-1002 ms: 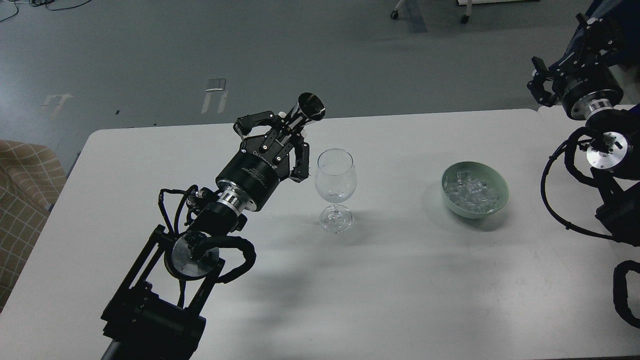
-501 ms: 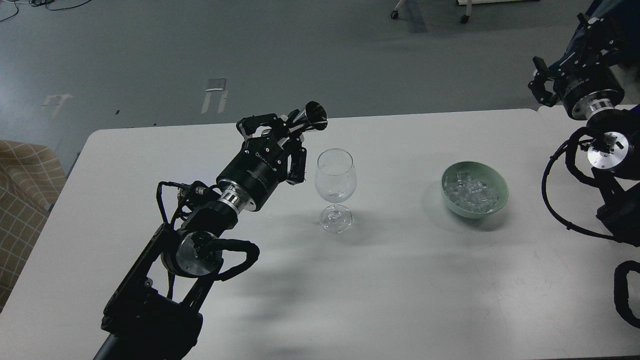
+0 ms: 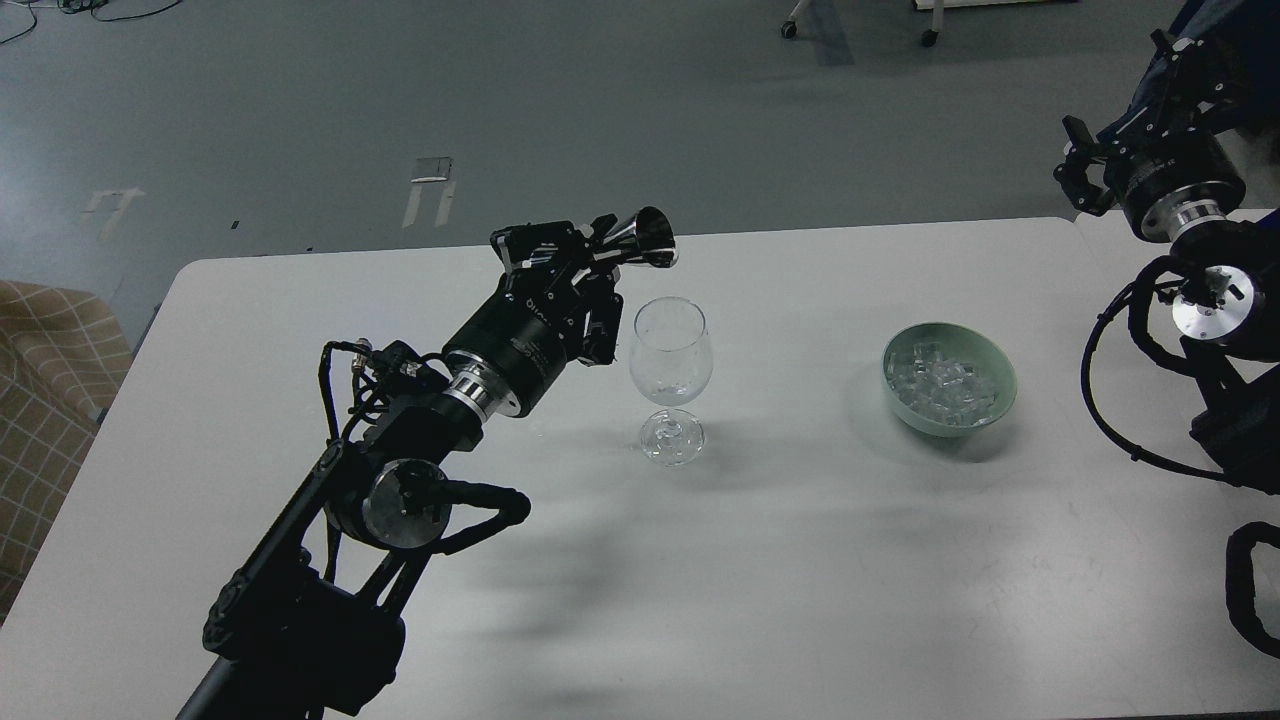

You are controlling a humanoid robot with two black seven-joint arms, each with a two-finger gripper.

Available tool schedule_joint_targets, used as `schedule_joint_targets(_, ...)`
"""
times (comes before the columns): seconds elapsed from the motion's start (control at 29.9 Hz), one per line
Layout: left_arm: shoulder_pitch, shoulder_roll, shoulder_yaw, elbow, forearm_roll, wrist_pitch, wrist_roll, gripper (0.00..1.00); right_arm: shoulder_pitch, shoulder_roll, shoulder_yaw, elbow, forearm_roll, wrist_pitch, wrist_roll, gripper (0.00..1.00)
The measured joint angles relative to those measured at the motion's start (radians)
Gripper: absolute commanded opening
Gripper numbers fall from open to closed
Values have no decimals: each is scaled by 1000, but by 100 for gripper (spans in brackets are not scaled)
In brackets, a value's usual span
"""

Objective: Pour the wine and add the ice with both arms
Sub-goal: 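Tilt the held jigger over the wine glass rim, then hold the jigger tilted above the glass to pour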

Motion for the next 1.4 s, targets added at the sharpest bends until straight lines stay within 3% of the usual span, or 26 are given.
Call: schedule_joint_targets(1.4, -4, 39, 36, 8, 251, -90, -5, 0, 0, -4, 0, 2, 1, 0, 0, 100)
